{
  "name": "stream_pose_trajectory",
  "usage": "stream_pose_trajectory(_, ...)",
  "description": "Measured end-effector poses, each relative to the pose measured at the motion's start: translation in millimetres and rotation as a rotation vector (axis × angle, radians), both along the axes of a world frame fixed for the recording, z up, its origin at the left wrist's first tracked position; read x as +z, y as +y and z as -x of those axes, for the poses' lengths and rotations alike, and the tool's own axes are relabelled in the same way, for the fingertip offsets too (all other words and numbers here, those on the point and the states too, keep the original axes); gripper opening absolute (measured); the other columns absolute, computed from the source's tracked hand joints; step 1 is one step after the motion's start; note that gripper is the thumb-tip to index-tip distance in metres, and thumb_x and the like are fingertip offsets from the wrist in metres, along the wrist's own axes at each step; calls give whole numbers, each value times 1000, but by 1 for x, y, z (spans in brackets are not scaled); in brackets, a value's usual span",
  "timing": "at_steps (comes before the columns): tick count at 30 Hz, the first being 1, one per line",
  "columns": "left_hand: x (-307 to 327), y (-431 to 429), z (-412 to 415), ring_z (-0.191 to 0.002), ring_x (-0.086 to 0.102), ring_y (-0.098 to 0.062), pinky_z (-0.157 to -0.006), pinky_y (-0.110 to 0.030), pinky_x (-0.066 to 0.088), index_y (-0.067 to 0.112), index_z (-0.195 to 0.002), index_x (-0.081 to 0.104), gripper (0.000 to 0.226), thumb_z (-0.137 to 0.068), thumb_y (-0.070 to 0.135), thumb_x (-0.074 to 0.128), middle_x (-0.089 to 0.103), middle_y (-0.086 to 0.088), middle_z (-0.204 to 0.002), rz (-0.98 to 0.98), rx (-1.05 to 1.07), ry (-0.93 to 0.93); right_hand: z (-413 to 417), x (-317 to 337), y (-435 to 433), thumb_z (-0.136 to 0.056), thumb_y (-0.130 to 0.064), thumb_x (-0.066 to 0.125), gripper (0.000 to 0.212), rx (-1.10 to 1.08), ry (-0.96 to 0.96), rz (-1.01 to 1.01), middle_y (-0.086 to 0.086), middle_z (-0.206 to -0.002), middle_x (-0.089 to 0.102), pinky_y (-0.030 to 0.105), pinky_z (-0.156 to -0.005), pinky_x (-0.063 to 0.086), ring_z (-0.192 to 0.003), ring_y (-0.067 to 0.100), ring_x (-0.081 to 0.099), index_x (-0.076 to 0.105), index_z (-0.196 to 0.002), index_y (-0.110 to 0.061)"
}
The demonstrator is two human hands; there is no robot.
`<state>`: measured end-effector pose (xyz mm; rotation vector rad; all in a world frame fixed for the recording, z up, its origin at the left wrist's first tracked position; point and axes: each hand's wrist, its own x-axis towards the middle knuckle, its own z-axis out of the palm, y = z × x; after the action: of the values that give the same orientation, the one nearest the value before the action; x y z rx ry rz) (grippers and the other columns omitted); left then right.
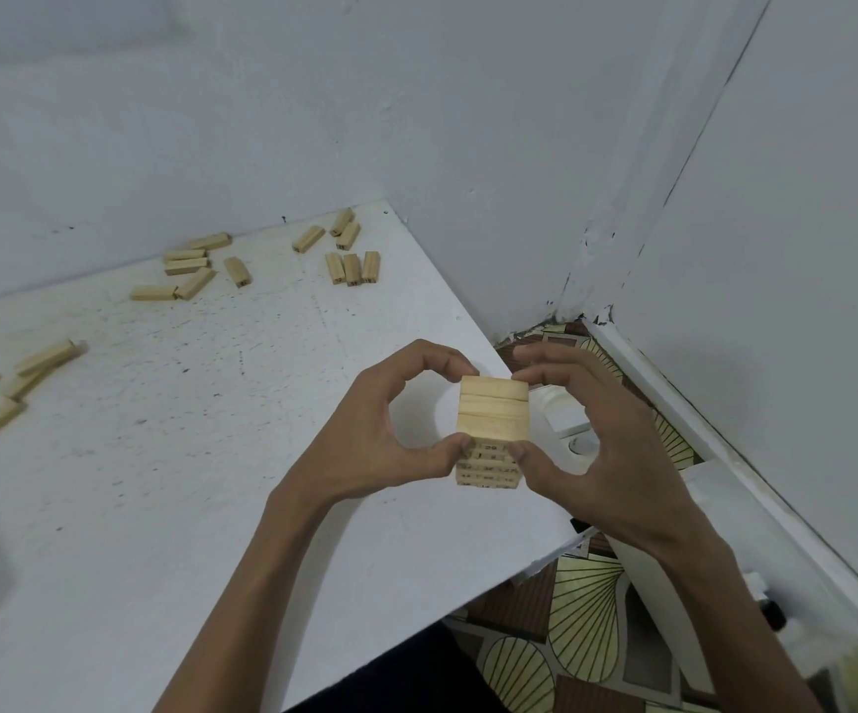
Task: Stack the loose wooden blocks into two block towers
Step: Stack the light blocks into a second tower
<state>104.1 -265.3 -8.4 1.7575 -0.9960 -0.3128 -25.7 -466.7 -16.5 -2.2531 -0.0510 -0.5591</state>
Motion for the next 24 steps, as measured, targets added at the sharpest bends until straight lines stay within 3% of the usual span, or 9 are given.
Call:
stream_pose_trajectory(9, -3, 1, -1, -124, 59, -32, -104, -60, 43, 11, -120, 63, 46, -77, 17, 79, 66, -3, -124, -9, -9, 10, 1, 0, 1, -81, -43, 71, 54, -1, 16, -14, -7, -138, 55, 29, -95, 51, -130, 16, 52, 58, -126, -15)
stream_pose_trajectory(16, -4, 3, 0, -130, 56, -32, -109, -59, 42, 12, -129, 62, 57, -76, 28, 78, 63, -2, -131, 15, -8, 4, 4, -4, 0, -81, -52, 70, 73, -8, 59, -13, -9, -145, 50, 19, -100, 46, -136, 15, 47, 48, -142, -17)
stream_pose_trajectory(24, -1, 12, -2, -130, 55, -31, -112, -57, 39, 17, -132, 61, 59, -78, 34, 78, 63, -1, -131, -1, -7, -16, 8, 2, 2, -80, -61, 69, 73, -51, 33, 31, -16, -145, 49, 11, -104, 37, -137, 11, 46, 45, -141, -30)
